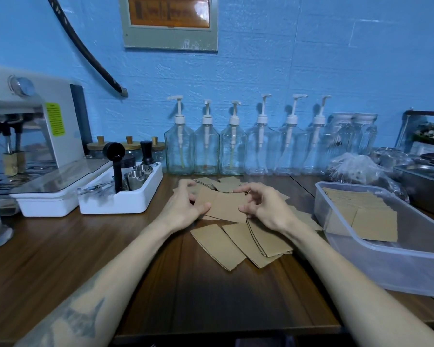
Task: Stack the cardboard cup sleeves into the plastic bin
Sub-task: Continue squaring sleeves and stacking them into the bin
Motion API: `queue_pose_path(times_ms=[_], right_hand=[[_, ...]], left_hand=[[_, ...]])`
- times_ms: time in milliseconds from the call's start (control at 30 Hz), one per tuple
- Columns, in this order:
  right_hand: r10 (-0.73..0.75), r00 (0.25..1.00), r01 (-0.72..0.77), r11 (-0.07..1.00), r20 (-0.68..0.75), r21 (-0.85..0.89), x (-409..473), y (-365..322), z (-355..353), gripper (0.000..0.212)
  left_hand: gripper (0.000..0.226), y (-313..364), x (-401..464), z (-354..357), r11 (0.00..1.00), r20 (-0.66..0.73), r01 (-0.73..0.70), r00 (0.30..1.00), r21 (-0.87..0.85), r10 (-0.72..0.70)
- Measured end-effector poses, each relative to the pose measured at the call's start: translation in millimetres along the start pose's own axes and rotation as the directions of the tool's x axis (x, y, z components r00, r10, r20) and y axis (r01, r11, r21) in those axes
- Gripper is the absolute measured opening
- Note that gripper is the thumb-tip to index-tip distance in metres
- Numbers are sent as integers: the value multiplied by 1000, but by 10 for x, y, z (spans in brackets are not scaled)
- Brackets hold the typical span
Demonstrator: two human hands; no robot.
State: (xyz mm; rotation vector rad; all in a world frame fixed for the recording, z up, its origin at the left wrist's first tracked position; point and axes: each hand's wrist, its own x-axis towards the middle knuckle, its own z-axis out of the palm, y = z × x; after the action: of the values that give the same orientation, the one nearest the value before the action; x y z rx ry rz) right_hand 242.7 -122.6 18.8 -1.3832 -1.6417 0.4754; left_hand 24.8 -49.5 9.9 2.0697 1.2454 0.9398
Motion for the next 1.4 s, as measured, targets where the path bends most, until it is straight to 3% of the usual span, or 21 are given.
queue_pose_path(times_ms=[67, 167, 300, 433, 567, 700, 800, 900, 1000, 1067, 1200, 1400], right_hand=[[4, 1000, -4, 1000, -2, -4, 8, 3, -3, 36], [15, 1000, -15, 1000, 8, 0, 11, 15, 6, 35], [10, 1000, -10, 1000, 11, -10, 11, 26, 2, 33], [9, 1000, -8, 999, 16, -41, 6, 9, -3, 34], [5, 1000, -5, 1000, -8, -25, 11, -25, -24, 30], [38, 989, -34, 999, -146, 30, 39, 3, -154, 30], [63, 973, -55, 998, -224, 39, 44, 45, -239, 30], [77, 964, -78, 997, -253, 8, 50, 73, -254, 27], [61, 971, -77, 995, -229, -58, 42, 90, -242, 27], [62, 973, -78, 995, -222, -66, 38, 110, -246, 27], [78, 970, -95, 993, -230, -67, 42, 163, -262, 26], [73, 973, -92, 993, -220, -79, 37, 148, -267, 27]], left_hand=[[73, 4, -8, 10, 991, 80, -132, 988, -31, 134], [61, -20, -15, 72, 968, 153, -252, 956, -4, 249], [35, -71, 3, 112, 978, 140, -209, 968, -19, 210], [29, -56, 4, 115, 975, 102, -186, 975, -122, 198], [36, -17, -16, 119, 973, 34, -205, 977, -105, 210], [58, 95, -60, 79, 963, -204, -268, 943, -4, 262], [42, 207, -118, 70, 944, -277, -323, 903, 64, 328], [20, 344, -178, 211, 949, -60, -315, 947, 13, 315], [55, 457, -182, 446, 955, 211, -256, 952, 149, 223], [83, 531, -172, 572, 926, 297, -224, 946, 304, 131], [100, 582, -145, 695, 890, 335, -175, 942, 421, 27], [73, 553, -170, 648, 954, 289, -109, 957, 279, 25]])
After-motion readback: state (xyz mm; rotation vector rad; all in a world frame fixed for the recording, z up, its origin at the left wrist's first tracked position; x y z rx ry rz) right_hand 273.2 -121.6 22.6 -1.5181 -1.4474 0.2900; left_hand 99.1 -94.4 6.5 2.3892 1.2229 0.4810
